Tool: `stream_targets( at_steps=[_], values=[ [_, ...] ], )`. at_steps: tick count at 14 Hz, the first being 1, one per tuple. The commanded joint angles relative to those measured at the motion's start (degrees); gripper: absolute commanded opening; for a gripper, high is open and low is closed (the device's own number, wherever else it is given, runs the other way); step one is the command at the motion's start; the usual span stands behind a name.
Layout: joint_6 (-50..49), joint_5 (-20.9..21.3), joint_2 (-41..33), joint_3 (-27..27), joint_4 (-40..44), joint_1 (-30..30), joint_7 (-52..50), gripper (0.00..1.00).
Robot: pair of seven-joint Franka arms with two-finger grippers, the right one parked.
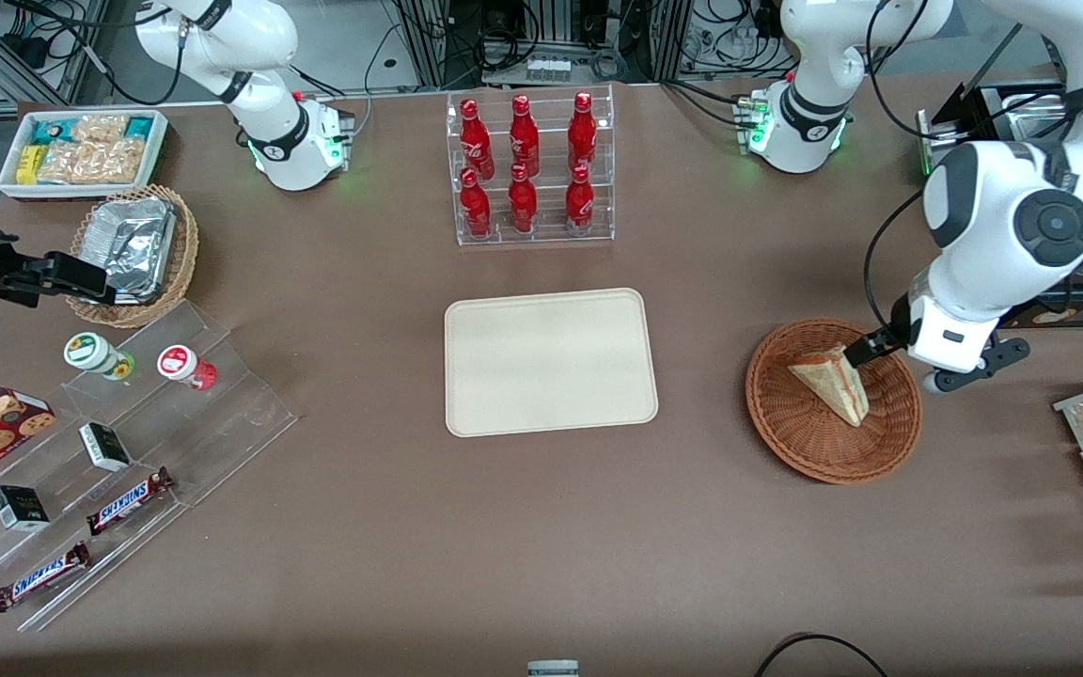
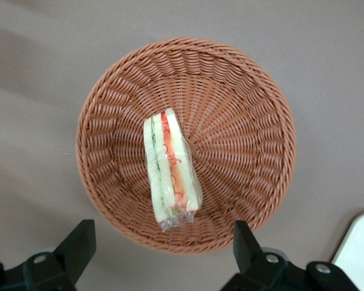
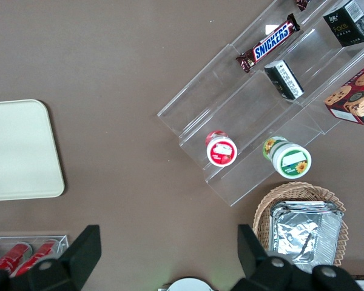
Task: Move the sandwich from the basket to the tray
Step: 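Lower the left gripper and close it on the wrapped sandwich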
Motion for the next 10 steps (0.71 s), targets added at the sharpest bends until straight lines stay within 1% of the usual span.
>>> stream_targets(
  at_steps=[1,4,7,10],
  values=[
    [6.33,0.54,-0.49,0.02,-4.64,-0.01,-5.88,1.00],
    [8.28,0.46,1.00,0.02,-5.27,-0.01,-7.30,1.00],
    [11.70,0.46,3.99,0.02,-5.36,-0.01,-9.75,1.00],
    [12.24,0.46,5.58,0.02,-5.36,-0.10,-10.37,1.00]
  ],
)
